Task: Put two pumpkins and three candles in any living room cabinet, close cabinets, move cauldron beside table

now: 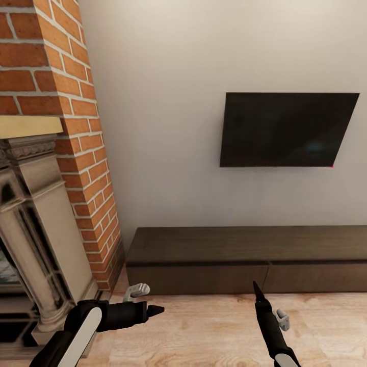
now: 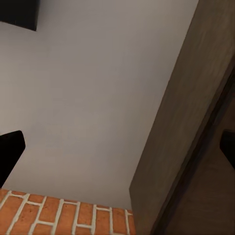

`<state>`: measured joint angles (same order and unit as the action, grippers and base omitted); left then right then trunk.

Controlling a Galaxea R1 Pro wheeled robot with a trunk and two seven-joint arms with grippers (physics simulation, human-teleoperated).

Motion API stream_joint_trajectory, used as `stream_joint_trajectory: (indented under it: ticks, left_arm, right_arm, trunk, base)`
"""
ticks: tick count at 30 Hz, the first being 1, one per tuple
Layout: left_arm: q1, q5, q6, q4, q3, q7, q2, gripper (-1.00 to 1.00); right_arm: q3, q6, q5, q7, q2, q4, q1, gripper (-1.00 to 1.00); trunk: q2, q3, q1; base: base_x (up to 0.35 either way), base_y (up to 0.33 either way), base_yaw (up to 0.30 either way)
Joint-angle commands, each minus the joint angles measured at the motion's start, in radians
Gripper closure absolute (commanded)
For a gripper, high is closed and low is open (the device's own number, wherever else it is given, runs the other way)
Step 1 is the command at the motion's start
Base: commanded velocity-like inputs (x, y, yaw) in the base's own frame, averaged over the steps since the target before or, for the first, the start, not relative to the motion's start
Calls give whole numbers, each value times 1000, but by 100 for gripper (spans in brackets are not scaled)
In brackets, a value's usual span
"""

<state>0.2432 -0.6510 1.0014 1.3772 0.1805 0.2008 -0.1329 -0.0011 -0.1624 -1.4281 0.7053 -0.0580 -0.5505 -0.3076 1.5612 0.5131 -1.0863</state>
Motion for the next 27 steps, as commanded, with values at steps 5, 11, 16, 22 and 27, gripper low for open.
stream_joint_trajectory:
  ticks: [5, 11, 16, 22, 27]
  left_arm:
    - [1, 8, 2, 0, 0, 9, -1, -100]
    - [1, 8, 2, 0, 0, 9, -1, -100]
    - [1, 8, 2, -1, 0, 9, -1, -100]
    - [1, 8, 2, -1, -1, 9, -1, -100]
    - [1, 8, 2, -1, -2, 9, -1, -100]
  right_arm:
    - [1, -4, -4, 5, 0, 1, -1, -100]
    - [3, -12, 10, -8, 1, -4, -1, -100]
    - [3, -9, 7, -10, 1, -7, -1, -100]
    - [1, -7, -5, -4, 1, -9, -1, -100]
    - [0, -12, 1, -9, 0, -13, -1, -100]
  trunk:
    - [36, 17, -19]
    - [78, 36, -42]
    - [113, 51, -61]
    - [155, 70, -84]
    - [190, 86, -104]
  base:
    - [0, 0, 0]
    - [0, 0, 0]
    - [0, 0, 0]
    - [0, 0, 0]
    - [0, 0, 0]
